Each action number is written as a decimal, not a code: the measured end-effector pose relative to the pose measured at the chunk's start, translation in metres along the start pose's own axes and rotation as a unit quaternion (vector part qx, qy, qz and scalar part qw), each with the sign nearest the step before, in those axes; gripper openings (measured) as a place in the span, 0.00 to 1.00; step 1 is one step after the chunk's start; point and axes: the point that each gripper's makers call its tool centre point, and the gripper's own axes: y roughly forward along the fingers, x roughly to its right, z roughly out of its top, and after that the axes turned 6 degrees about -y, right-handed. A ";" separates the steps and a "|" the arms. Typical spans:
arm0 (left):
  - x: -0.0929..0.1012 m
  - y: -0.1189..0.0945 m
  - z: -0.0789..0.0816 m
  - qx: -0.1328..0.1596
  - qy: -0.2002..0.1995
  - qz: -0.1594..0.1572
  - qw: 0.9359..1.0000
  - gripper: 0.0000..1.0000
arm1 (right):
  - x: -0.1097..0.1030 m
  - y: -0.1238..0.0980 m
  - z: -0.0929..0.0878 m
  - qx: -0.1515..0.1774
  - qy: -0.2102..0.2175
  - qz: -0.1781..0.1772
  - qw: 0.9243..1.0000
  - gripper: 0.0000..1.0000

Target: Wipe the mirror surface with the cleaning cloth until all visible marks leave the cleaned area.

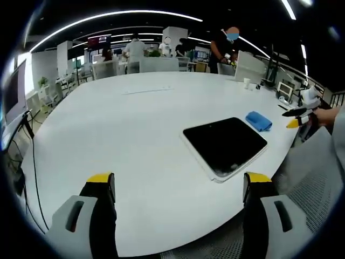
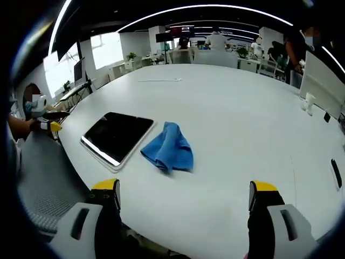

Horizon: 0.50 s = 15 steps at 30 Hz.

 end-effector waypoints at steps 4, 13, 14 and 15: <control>0.000 0.000 0.000 0.000 0.000 0.000 1.000 0.97 | 0.000 0.000 0.000 0.001 0.001 -0.001 1.000 0.98; 0.000 0.000 -0.001 -0.001 -0.001 -0.001 1.000 0.97 | 0.001 0.000 -0.001 0.001 0.001 -0.002 1.000 0.98; 0.000 0.000 -0.001 -0.001 -0.001 -0.001 1.000 0.97 | 0.001 0.000 -0.001 0.002 0.001 -0.003 1.000 0.98; 0.000 0.000 -0.001 -0.001 0.000 -0.001 1.000 0.97 | 0.002 -0.001 -0.001 0.002 0.001 -0.004 1.000 0.98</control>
